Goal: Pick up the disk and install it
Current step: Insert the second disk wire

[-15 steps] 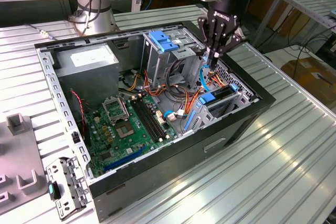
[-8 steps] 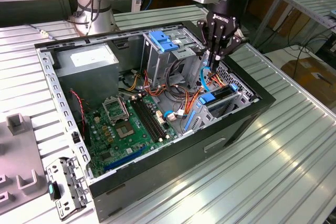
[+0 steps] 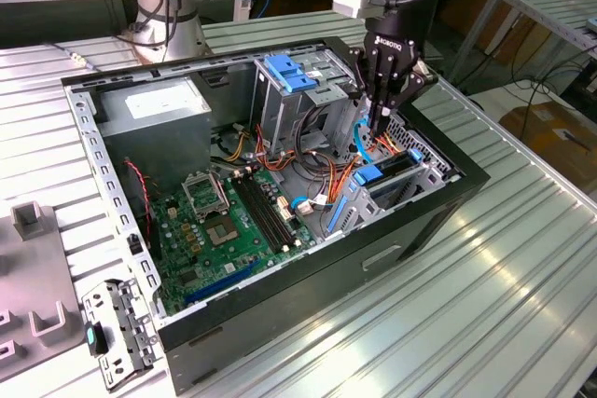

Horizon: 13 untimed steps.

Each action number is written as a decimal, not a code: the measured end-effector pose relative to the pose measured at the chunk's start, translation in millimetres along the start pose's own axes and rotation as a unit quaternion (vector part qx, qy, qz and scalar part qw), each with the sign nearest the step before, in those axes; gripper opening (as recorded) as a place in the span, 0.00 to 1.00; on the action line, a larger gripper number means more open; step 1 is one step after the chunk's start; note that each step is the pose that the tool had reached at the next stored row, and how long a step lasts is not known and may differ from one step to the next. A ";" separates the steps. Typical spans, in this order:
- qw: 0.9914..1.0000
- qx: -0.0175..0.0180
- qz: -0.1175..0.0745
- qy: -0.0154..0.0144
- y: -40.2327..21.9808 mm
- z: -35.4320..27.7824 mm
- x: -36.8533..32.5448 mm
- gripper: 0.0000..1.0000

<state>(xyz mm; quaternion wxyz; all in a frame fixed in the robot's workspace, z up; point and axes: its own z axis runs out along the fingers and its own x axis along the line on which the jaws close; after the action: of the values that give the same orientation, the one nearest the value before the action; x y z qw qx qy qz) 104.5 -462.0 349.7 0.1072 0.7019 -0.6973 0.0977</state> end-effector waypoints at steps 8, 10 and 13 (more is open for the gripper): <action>1.000 0.006 0.001 -0.005 10.0 1.6 4.6 0.16; 1.000 0.007 0.001 -0.013 10.4 3.2 9.0 0.16; 1.000 0.007 0.000 -0.026 10.7 5.9 17.9 0.16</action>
<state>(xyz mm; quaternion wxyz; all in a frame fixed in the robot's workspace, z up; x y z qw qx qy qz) 93.8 -480.8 349.3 0.0844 0.7046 -0.6995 0.0844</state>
